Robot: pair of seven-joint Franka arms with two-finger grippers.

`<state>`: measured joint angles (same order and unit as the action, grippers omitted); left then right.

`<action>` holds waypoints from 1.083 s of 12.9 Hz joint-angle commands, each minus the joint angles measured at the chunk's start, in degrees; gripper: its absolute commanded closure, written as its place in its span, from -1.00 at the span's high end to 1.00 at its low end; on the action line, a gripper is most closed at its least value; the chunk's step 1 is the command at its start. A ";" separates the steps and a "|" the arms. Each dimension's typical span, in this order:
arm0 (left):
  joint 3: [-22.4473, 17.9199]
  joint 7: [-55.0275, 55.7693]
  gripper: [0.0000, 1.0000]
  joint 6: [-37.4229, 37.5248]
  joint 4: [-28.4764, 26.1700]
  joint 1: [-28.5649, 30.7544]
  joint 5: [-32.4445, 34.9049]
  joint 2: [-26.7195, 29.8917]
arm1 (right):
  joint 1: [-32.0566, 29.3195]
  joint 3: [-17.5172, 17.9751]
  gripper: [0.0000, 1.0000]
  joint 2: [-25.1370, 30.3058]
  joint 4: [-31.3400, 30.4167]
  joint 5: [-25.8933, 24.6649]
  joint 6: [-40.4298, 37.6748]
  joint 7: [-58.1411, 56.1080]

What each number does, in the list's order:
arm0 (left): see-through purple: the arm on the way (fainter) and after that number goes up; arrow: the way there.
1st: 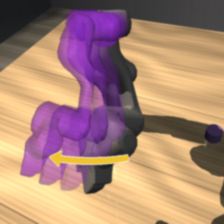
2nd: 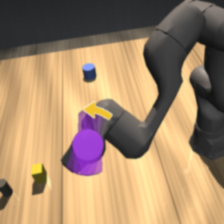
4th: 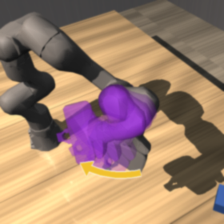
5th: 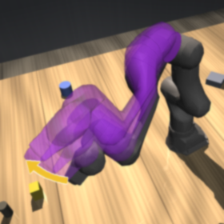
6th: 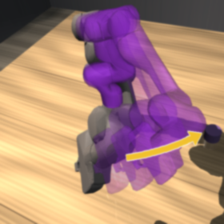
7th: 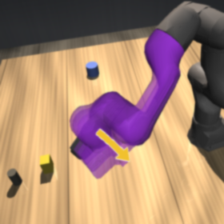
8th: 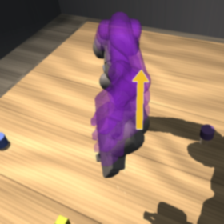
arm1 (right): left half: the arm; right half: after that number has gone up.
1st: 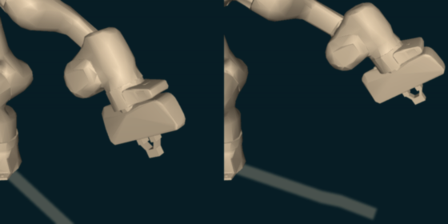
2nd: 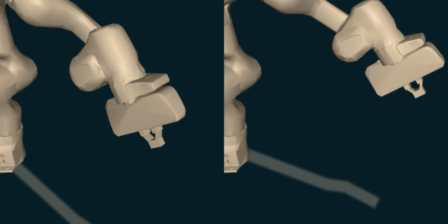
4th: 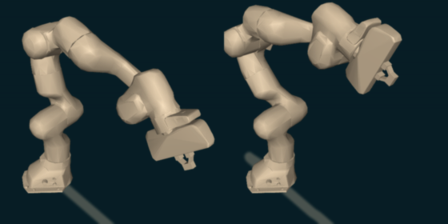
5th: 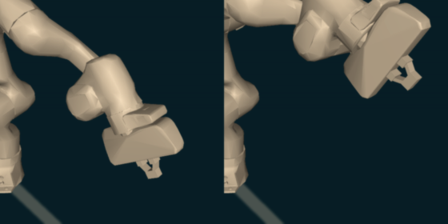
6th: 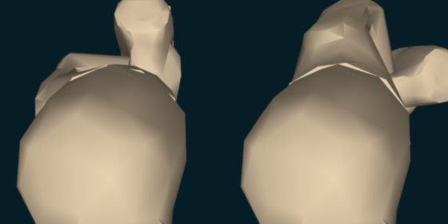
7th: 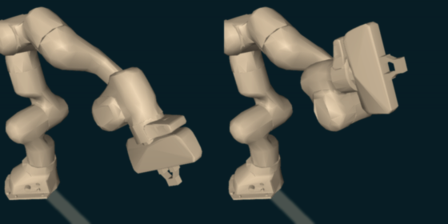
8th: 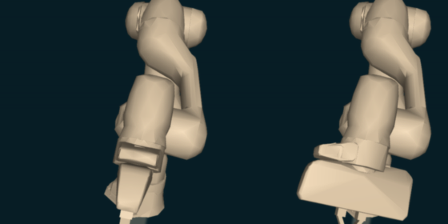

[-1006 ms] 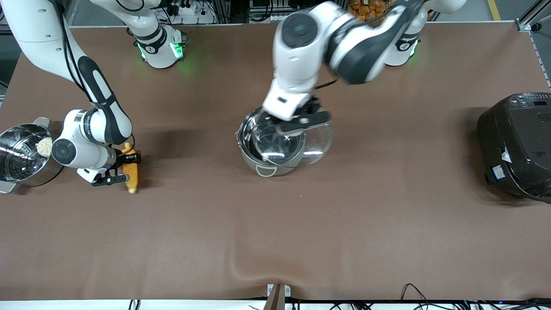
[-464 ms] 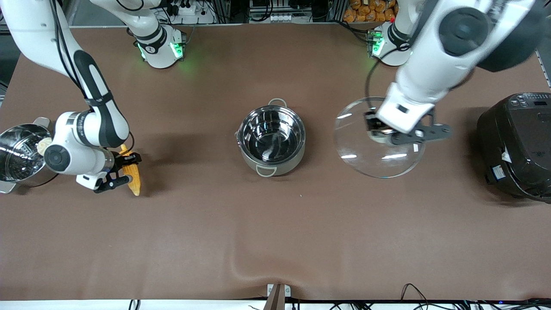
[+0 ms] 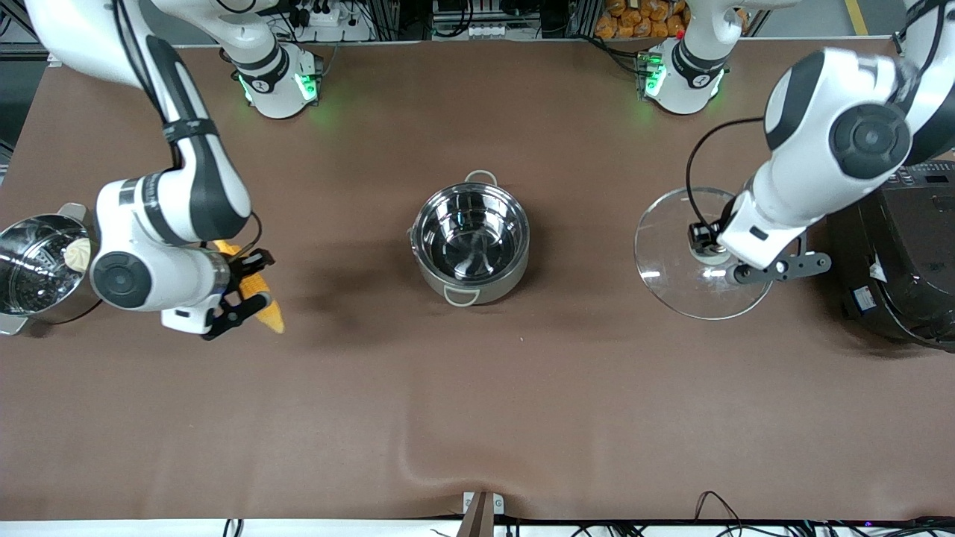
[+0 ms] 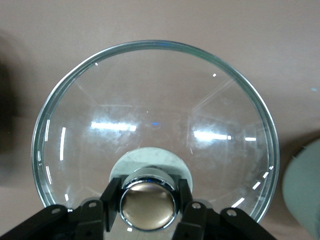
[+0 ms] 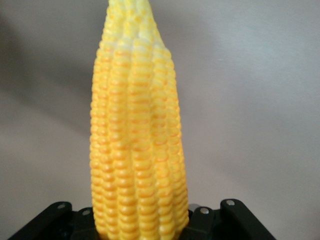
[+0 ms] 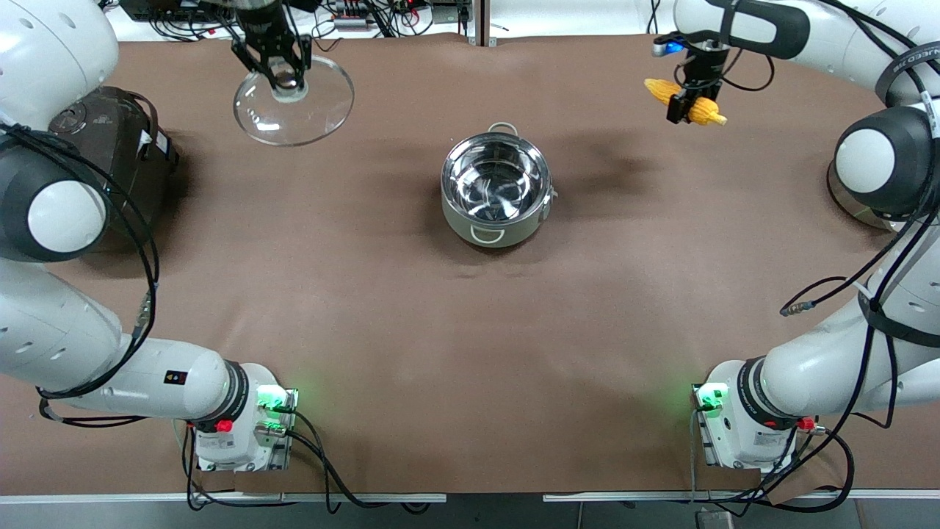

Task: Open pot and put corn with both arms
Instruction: 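Lift the glass lid off the pot and set it beside the pot, then carry the corn with the right gripper over the open pot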

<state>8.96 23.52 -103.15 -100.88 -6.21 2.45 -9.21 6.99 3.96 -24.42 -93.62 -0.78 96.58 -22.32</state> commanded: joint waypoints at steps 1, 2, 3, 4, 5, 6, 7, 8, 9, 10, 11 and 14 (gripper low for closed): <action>0.79 -1.46 -1.00 -7.38 -7.73 2.87 -0.52 1.92 | 3.37 0.35 -1.00 0.24 2.03 2.08 -2.62 0.17; 0.71 -1.46 -1.00 -10.80 -10.45 2.96 -0.43 1.65 | 5.65 0.35 -1.00 0.95 2.12 2.97 -2.19 -0.09; 0.71 -1.46 -1.00 -13.80 -12.74 3.40 -0.43 1.57 | 8.89 0.35 -1.00 1.04 2.99 3.24 -1.75 0.17; 0.71 -1.46 -1.00 -16.26 -14.59 3.58 -0.43 1.48 | 12.58 0.18 -1.00 0.95 4.57 3.15 -1.05 0.34; 0.71 -1.46 -1.00 -18.38 -16.17 3.93 -0.43 1.48 | 15.75 0.09 -1.00 0.95 5.45 2.98 -0.43 0.69; 0.71 -1.54 -1.00 -20.14 -17.58 4.36 -0.43 1.39 | 18.48 0.00 -1.00 0.87 6.33 2.80 0.27 1.30; 0.71 -1.72 -1.00 -21.37 -18.29 4.46 -0.43 1.21 | 20.76 0.00 -1.00 0.52 6.60 2.45 0.63 2.36; 0.71 -1.81 -1.00 -21.73 -18.39 4.46 -0.43 0.78 | 22.27 0.00 -1.00 0.51 6.52 2.45 2.02 2.54; 0.71 -1.81 -1.00 -21.91 -18.56 4.46 -0.43 0.60 | 24.11 0.00 -1.00 0.43 6.17 2.36 3.87 2.54; 0.71 -1.81 -1.00 -22.78 -19.26 4.46 -0.43 0.60 | 26.13 0.00 -1.00 -0.18 5.99 2.18 5.80 2.63; 0.71 -1.81 -1.00 -24.53 -20.66 4.98 -0.43 0.68 | 27.54 -0.09 -1.00 -1.32 5.73 2.18 7.64 4.02; 0.71 -3.47 -1.00 -28.14 -23.13 6.47 -0.43 0.51 | 32.72 -0.09 -1.00 -3.61 4.41 2.01 10.82 10.87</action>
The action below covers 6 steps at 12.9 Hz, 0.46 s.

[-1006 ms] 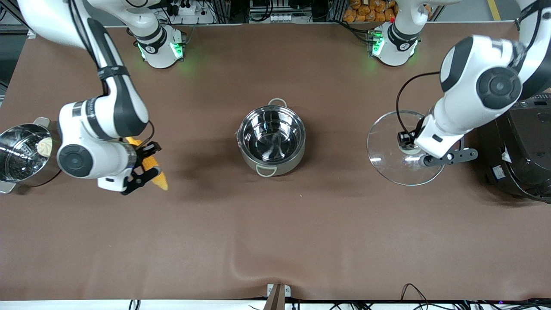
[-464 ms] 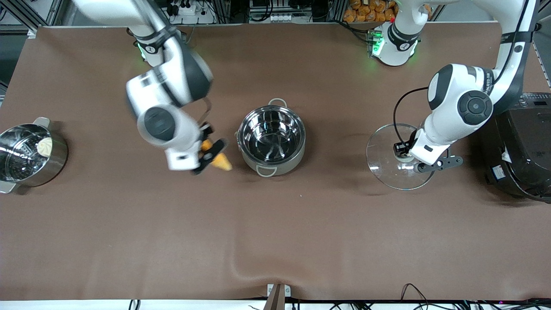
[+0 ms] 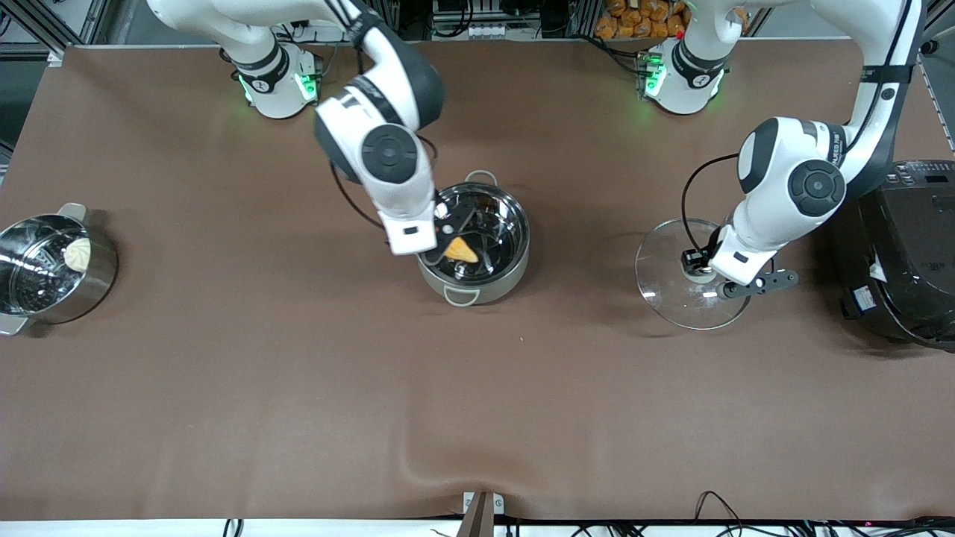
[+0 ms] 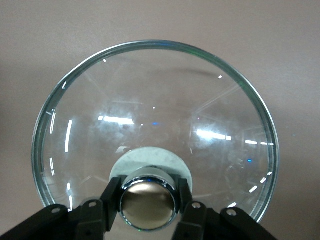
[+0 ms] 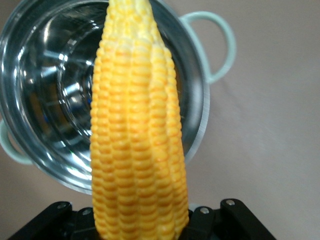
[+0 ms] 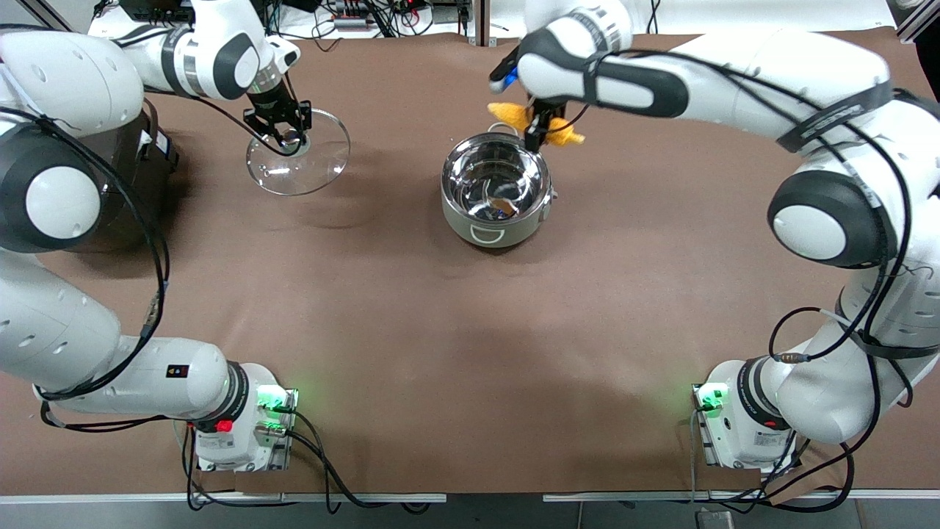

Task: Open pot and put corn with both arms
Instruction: 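Carry the corn with the right gripper over the open pot, then lower the corn into the pot with the right gripper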

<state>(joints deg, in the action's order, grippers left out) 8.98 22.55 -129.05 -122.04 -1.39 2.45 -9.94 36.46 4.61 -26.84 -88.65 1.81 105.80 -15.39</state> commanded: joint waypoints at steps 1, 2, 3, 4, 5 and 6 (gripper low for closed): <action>0.68 -2.77 -1.00 -2.87 -2.49 2.61 -0.34 1.24 | 5.27 -0.83 -1.00 -1.55 -0.91 -1.02 1.77 6.84; 0.68 -3.38 -1.00 -3.05 -2.67 3.05 -0.34 1.07 | 6.94 -0.83 -1.00 -2.25 -1.34 -2.24 3.17 10.00; 0.68 -3.91 -1.00 -3.05 -2.93 3.14 -0.34 0.98 | 8.44 -0.83 -1.00 -2.78 -2.31 -2.78 5.36 12.99; 0.68 -3.92 -1.00 -3.13 -3.11 3.32 -0.43 0.98 | 9.24 -0.83 -1.00 -2.96 -2.92 -3.04 6.33 14.33; 0.68 -3.92 -1.00 -3.66 -3.46 3.32 -0.34 0.98 | 9.07 -0.83 -1.00 -3.04 -3.02 -3.48 6.34 14.43; 0.68 -4.44 -1.00 -4.79 -4.33 3.32 -0.34 0.98 | 8.55 -0.83 -1.00 -3.05 -3.19 -3.66 6.43 14.34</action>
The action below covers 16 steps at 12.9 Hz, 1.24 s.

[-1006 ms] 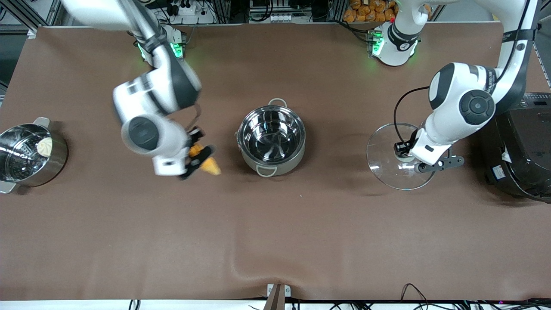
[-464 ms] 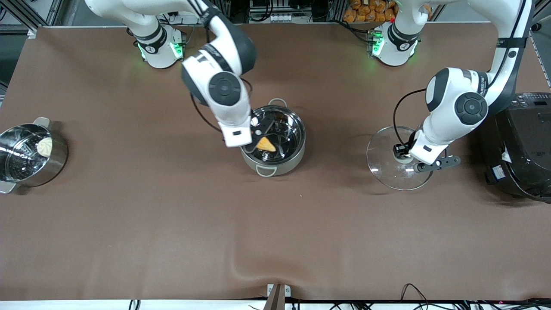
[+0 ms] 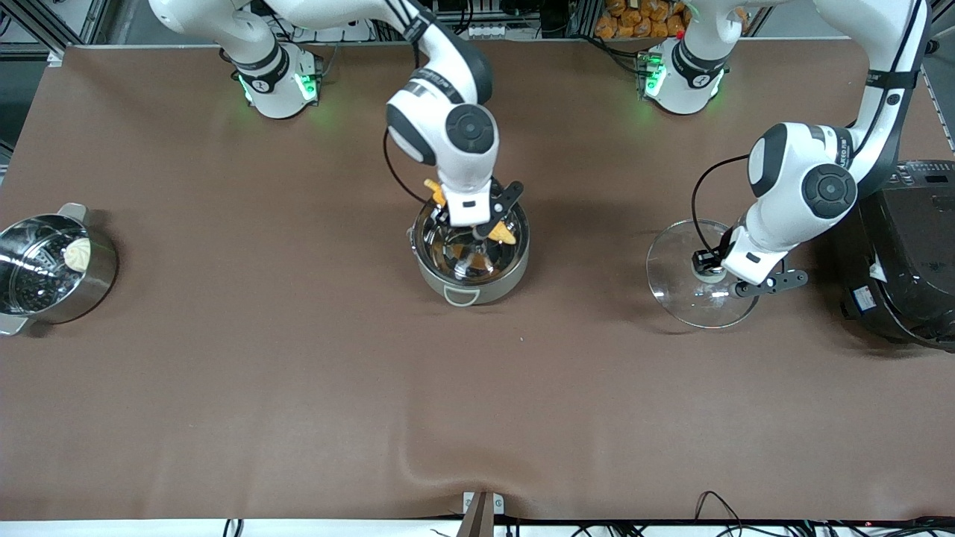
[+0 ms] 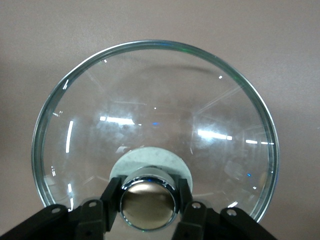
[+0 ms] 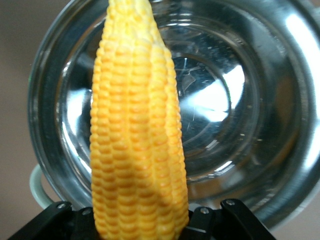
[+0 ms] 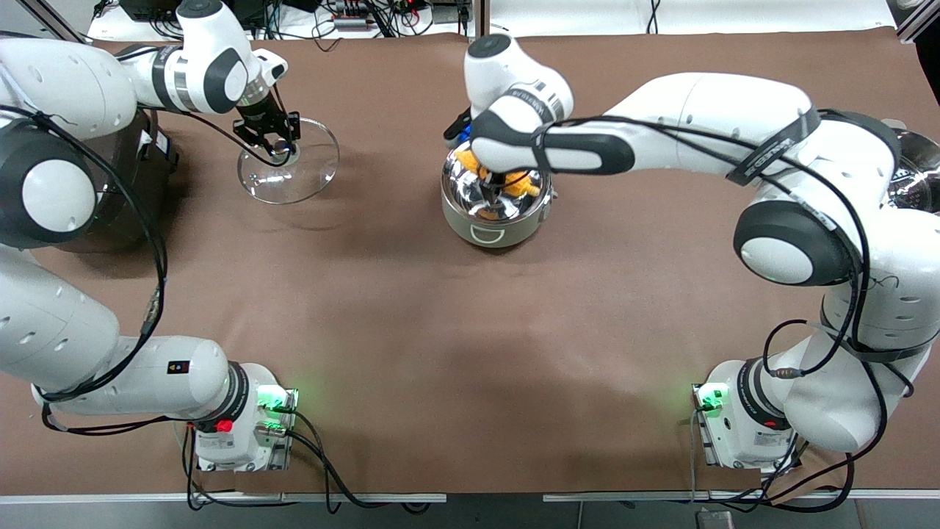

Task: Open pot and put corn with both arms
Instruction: 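Lower the corn into the pot with the right gripper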

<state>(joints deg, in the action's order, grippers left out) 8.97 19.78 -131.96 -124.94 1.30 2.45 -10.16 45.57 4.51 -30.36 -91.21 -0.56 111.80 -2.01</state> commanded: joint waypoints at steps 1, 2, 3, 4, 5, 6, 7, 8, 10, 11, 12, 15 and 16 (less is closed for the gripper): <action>0.70 -2.20 -1.00 -3.29 -2.32 0.72 -0.43 1.19 | -0.74 -0.73 -1.00 0.47 -0.72 -1.29 0.78 0.96; 0.70 -2.29 -1.00 -4.52 -3.11 0.99 -0.35 1.19 | -0.57 -0.73 -1.00 -0.22 -0.72 -1.29 1.92 1.05; 0.70 -2.38 -1.00 -5.23 -3.81 1.08 -0.34 1.10 | -0.57 -0.73 -1.00 -1.36 -0.89 -1.29 3.84 1.13; 0.70 -2.47 -1.00 -6.02 -4.52 1.08 -0.34 1.02 | -0.74 -0.82 -1.00 -2.85 -0.90 -1.37 5.78 1.14; 0.70 -2.47 -1.00 -7.42 -5.13 0.99 -0.34 0.75 | -0.92 -0.99 -1.00 -4.69 -0.81 -1.38 8.58 1.14; 0.70 -2.47 -1.00 -9.09 -5.92 0.99 -0.34 0.23 | -1.18 -1.00 -1.00 -6.10 -0.81 -1.38 10.78 1.14; 0.70 -2.47 -1.00 -10.85 -6.80 0.99 -0.34 -0.47 | -0.83 -1.00 -1.00 -6.47 -0.90 -1.46 11.07 1.14; 0.70 -2.47 -1.00 -12.69 -8.03 0.99 -0.34 -0.74 | -0.74 -1.00 -1.00 -6.47 -1.16 -1.46 10.55 1.14; 0.70 -2.47 -1.00 -15.51 -10.49 0.99 -0.34 -0.92 | -1.18 -1.00 -1.00 -5.95 -2.04 -1.46 10.37 0.96; 0.78 -2.47 -1.00 -15.52 -10.76 0.90 -0.34 -1.01 | -1.18 -1.00 -1.00 -5.77 -2.04 -1.46 10.02 0.96; 0.78 -2.47 -1.00 -15.52 -10.94 0.90 -0.34 -1.18 | -1.18 -1.08 -0.99 -5.59 -2.04 -1.46 9.75 0.96; 0.96 -2.47 -1.00 -15.79 -10.85 0.81 -0.43 -3.37 | -2.23 -1.08 -0.52 -4.80 -2.04 -1.46 7.65 1.05; 0.96 -2.47 -1.00 -16.66 -10.94 0.73 -0.43 -3.81 | -2.41 -1.08 0.22 -4.71 -2.04 -1.46 7.56 1.05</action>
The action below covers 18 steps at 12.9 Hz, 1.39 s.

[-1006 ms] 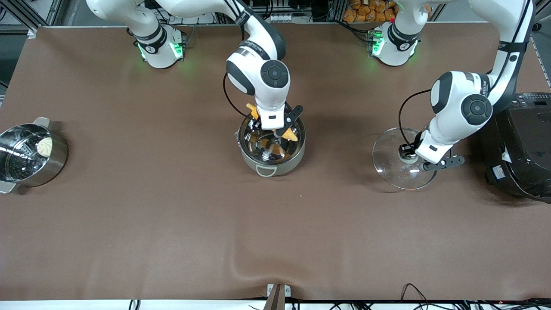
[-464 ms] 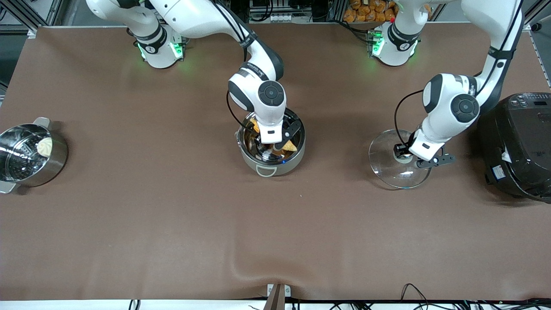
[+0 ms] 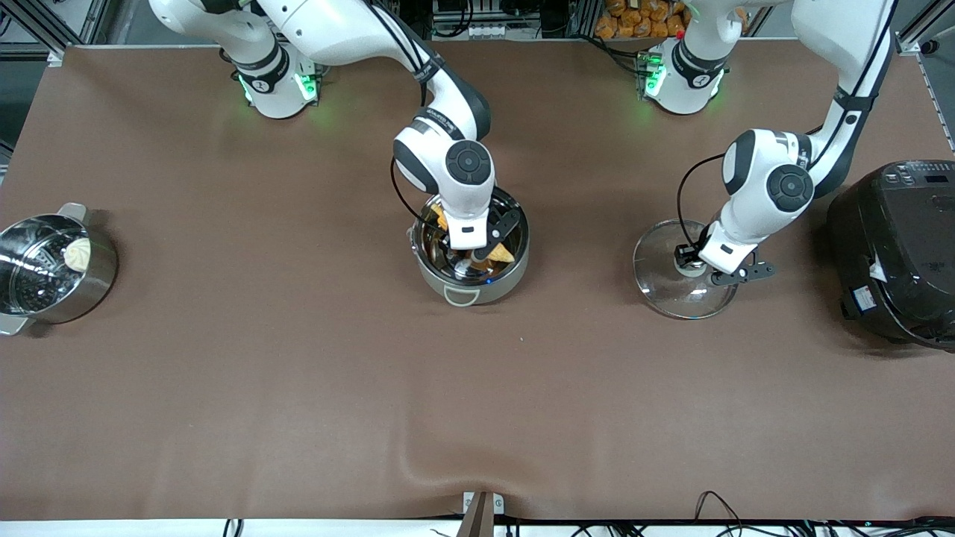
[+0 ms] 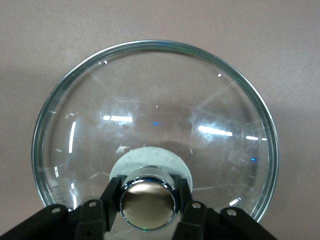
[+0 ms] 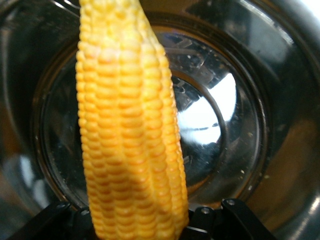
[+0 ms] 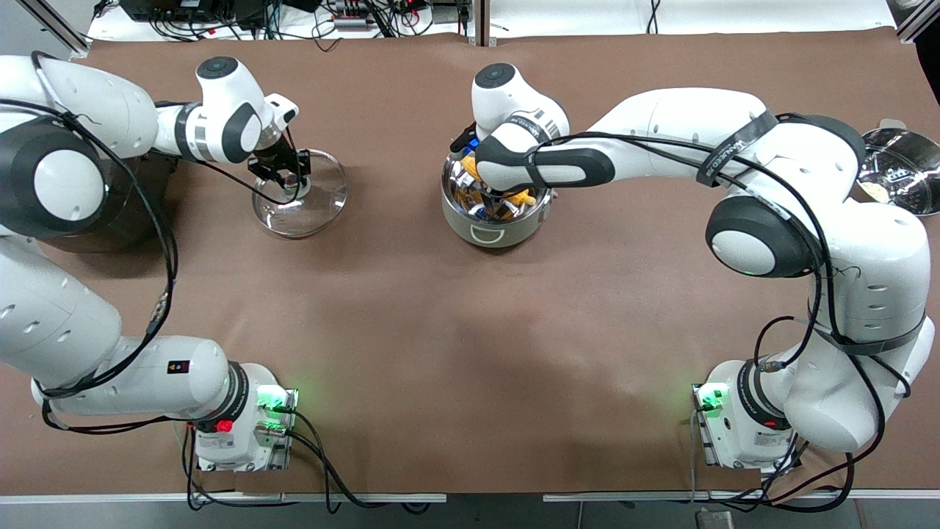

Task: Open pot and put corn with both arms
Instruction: 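Lower the corn into the pot with the right gripper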

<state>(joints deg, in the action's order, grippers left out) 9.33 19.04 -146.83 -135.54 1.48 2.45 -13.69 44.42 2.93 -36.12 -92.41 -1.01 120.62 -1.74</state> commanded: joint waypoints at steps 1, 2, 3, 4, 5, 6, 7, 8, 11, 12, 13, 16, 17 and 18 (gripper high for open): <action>0.69 -1.72 -1.00 -1.96 -0.34 0.63 -0.43 -1.07 | -1.27 0.50 0.99 1.05 -0.67 -1.02 -1.26 0.86; 0.60 -1.72 -1.00 -2.31 -0.25 0.63 -0.43 -1.77 | -1.27 0.58 1.00 1.05 -0.49 -1.02 -1.35 0.86; 0.69 -1.72 -1.00 -3.01 -0.25 0.63 -0.43 -2.21 | -1.27 0.58 1.00 1.13 -0.40 -0.93 -1.43 0.86; 0.69 -1.72 -0.77 -3.20 -0.16 0.46 -0.43 -2.57 | -1.27 0.58 1.00 1.40 -0.40 -0.93 -1.70 0.94; 0.69 -1.64 0.25 -3.20 0.01 0.37 -0.43 -2.66 | -1.27 0.58 1.00 1.75 -0.40 -0.93 -1.79 0.95; 0.69 -1.64 0.95 -3.11 0.10 0.37 -0.43 -2.57 | -1.36 0.58 1.00 2.01 -0.31 -0.93 -2.22 1.03; 0.69 -1.64 1.00 -3.11 0.10 0.37 -0.43 -2.22 | -1.62 0.58 1.00 2.62 -0.31 -0.84 -2.40 1.21; 0.69 -1.37 1.00 -3.11 0.19 0.37 -0.43 -1.78 | -2.14 0.58 1.00 3.24 -0.31 -0.75 -2.49 1.64; 1.21 -1.20 1.00 -1.97 0.98 0.37 -0.43 1.55 | -3.37 0.67 1.00 5.61 -0.22 -0.05 -4.59 1.56; 1.48 -1.20 1.00 0.03 1.68 0.37 -0.43 3.13 | -3.47 0.67 1.00 6.05 -0.22 -0.05 -4.86 1.65; 1.57 -1.20 1.00 2.67 2.99 0.37 -0.43 4.36 | -3.55 0.76 1.00 6.67 -0.22 0.04 -4.95 1.65; 2.27 -1.72 1.00 15.30 9.48 0.63 -0.52 7.70 | -3.90 0.93 1.00 8.77 0.56 0.21 -7.57 1.65; 2.27 -1.72 1.00 19.44 11.77 0.81 -1.22 8.67 | -4.17 0.85 1.00 9.57 0.74 0.82 -8.63 1.65; 2.27 -1.55 1.00 22.18 13.36 0.81 -1.22 9.72 | -4.43 0.67 1.00 10.44 0.74 2.83 -8.99 1.65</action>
<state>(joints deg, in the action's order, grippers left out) 11.04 19.00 -130.38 -125.15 1.48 2.45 -6.13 41.38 2.87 -28.21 -91.20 -0.39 113.28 -0.70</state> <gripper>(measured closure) 0.000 0.000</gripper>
